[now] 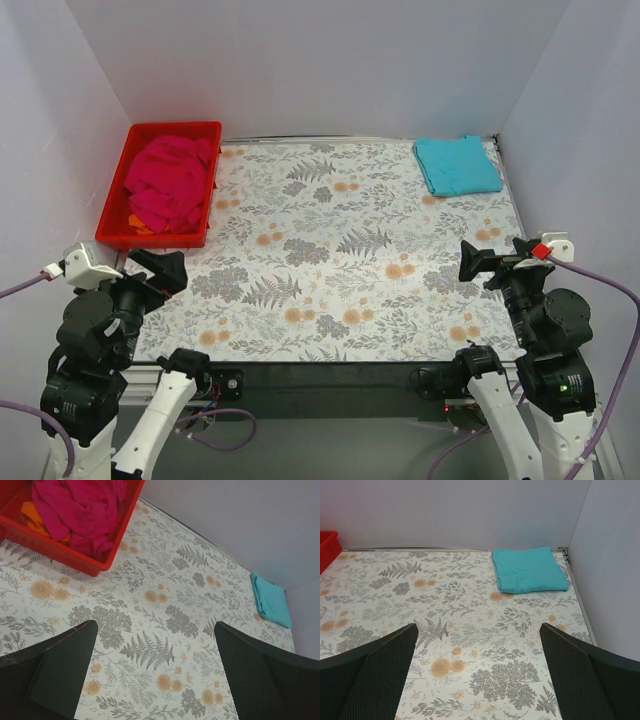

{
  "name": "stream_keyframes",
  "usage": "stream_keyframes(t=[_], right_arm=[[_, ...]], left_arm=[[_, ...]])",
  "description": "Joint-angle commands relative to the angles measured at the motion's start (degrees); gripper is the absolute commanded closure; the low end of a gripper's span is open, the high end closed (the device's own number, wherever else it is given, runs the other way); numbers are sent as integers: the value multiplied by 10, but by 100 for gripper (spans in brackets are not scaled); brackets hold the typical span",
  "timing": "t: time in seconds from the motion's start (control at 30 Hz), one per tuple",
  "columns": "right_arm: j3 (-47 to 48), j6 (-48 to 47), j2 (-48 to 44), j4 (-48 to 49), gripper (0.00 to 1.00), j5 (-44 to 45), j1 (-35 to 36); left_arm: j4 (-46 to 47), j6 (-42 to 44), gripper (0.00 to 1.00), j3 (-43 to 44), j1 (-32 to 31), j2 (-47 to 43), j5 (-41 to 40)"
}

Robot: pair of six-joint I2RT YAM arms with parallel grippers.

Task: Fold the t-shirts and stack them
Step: Grab the tshirt from the pile

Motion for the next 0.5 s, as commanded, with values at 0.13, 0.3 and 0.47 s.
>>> stream_keyframes(t=[0.13, 0.3, 0.47], right_arm=[[-8, -1, 0, 18, 2, -19, 4], [-27, 18, 2, 19, 2, -66, 4], [-65, 51, 2, 19, 2, -122, 6]], left_arm=[[19, -16, 2, -13, -2, 43, 33], [43, -35, 2, -40, -2, 134, 71], [126, -53, 2, -55, -2, 286, 93]])
